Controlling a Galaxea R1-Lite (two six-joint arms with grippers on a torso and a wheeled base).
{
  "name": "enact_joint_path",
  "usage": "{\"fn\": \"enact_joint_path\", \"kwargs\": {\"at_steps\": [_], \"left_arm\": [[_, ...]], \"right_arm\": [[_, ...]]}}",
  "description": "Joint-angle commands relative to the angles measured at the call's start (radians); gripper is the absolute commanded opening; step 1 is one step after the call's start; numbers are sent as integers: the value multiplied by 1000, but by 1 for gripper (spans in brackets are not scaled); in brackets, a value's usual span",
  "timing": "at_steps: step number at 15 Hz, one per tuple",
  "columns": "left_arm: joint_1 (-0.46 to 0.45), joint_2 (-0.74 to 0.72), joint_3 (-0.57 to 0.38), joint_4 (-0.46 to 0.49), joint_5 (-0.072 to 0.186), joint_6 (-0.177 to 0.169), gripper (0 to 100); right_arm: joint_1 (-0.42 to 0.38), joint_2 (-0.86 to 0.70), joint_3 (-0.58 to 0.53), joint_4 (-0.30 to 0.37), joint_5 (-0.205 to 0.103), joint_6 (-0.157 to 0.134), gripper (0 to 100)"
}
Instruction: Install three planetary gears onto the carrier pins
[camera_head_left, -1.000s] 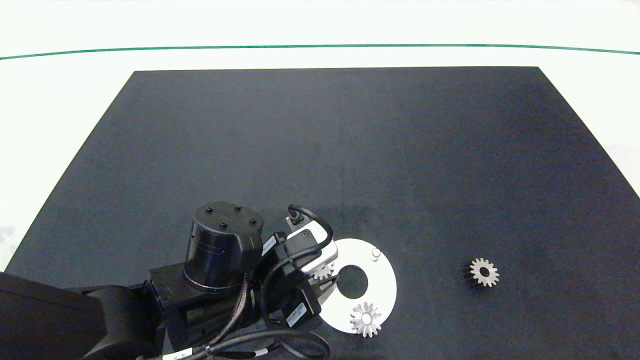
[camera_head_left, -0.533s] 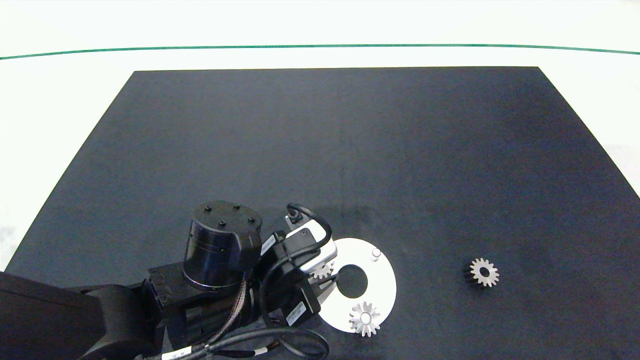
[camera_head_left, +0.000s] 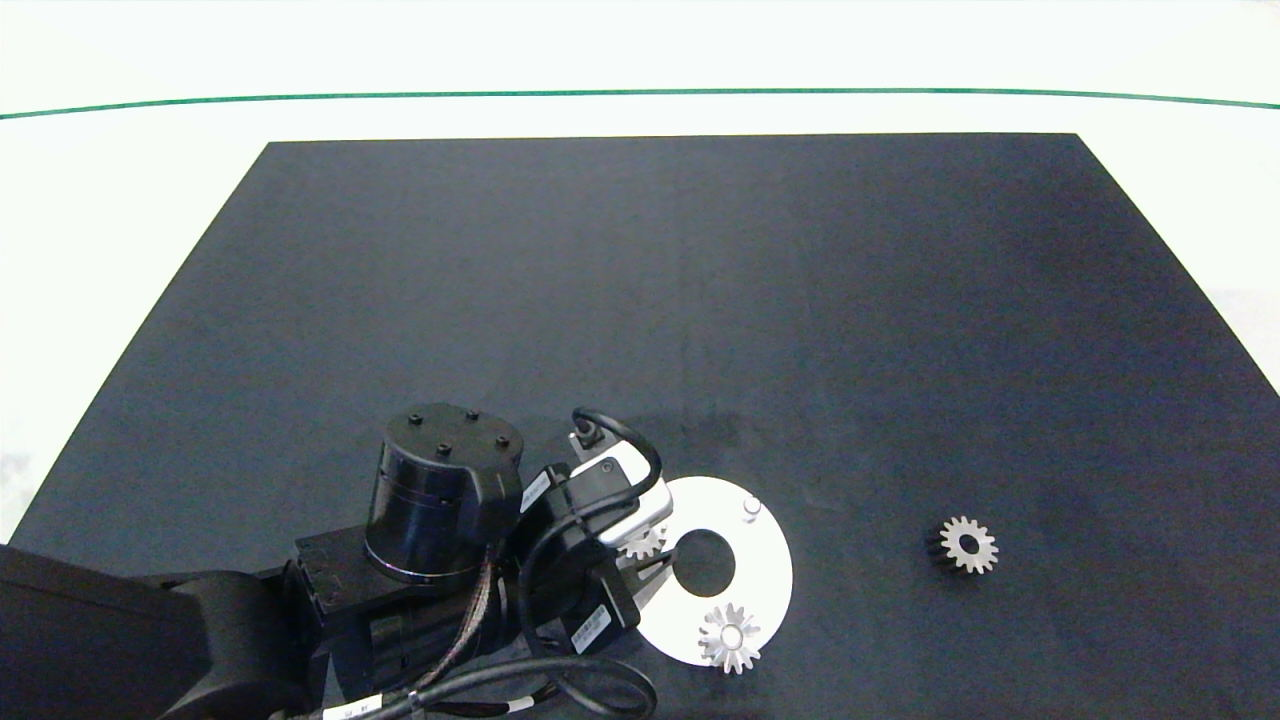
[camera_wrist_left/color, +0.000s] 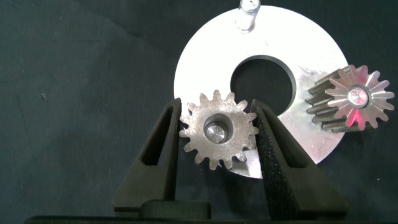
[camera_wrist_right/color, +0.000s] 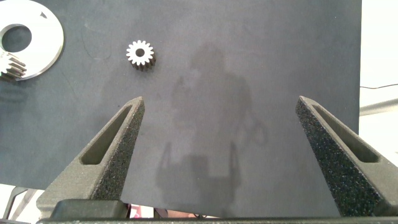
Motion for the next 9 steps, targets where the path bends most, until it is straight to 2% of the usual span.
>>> {"fn": "enact_joint_path", "kwargs": {"at_steps": [1,7,9], "left_arm": [[-1,1,-6,-5,0,2,100],[5,-2,-11,-5,-5,2,100],[14,-62,-3,3,0,4,100]], "right_arm": [[0,1,0,3,0,-1,100],[0,1,0,3,0,-1,100],[2,2,0,3,0,-3,100]]}}
